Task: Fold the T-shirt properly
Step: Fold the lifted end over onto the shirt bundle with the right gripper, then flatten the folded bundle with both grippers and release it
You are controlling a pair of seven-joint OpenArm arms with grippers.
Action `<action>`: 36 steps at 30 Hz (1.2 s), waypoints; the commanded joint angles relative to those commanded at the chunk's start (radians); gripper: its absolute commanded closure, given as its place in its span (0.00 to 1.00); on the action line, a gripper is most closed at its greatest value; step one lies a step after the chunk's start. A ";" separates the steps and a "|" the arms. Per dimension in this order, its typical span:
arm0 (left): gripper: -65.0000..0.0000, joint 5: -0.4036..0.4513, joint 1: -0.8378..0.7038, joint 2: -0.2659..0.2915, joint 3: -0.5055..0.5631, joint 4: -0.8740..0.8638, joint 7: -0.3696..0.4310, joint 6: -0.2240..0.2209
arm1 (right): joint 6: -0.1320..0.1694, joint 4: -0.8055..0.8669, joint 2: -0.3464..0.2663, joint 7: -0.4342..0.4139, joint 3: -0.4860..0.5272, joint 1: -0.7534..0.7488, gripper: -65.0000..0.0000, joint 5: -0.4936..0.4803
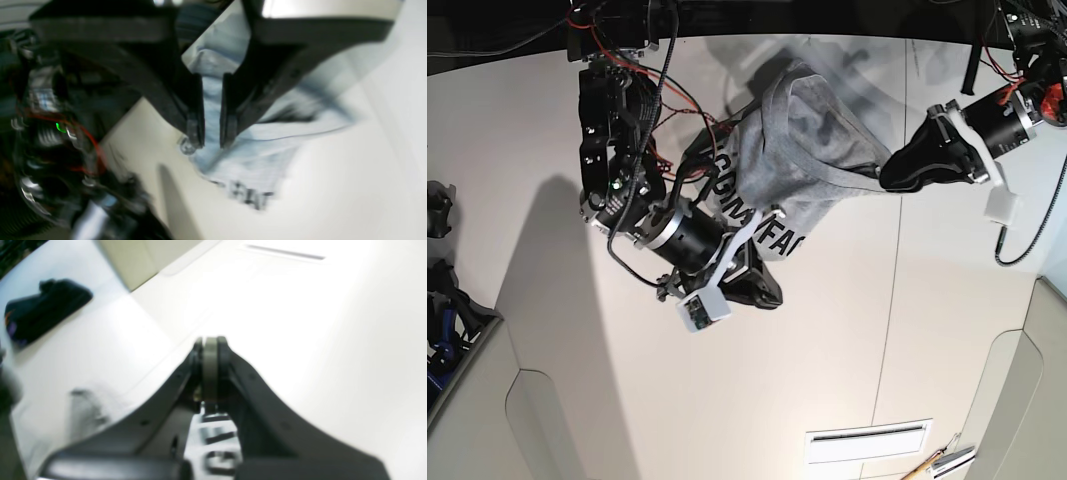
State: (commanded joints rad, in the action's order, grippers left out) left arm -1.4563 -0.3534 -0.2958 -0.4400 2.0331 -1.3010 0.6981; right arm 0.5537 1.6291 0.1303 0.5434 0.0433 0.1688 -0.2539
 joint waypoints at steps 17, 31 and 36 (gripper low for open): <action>0.86 0.220 -0.029 0.033 0.245 -0.283 0.177 0.000 | 0.027 -0.499 -0.015 -0.070 0.196 0.202 1.00 0.037; 0.86 0.480 0.127 0.032 0.238 -0.451 0.278 0.000 | 0.033 -0.450 -0.168 -0.008 0.196 0.116 1.00 -0.113; 0.86 0.631 0.212 0.033 0.238 -0.454 0.406 0.000 | 0.037 -0.324 -0.190 0.029 0.196 -0.010 1.00 -0.148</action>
State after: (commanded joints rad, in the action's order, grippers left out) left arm -0.8253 -0.1417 -0.2626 -0.2020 1.5795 -0.8951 0.6981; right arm 0.5907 1.3048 -0.0601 0.5728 0.2398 0.1593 -0.4019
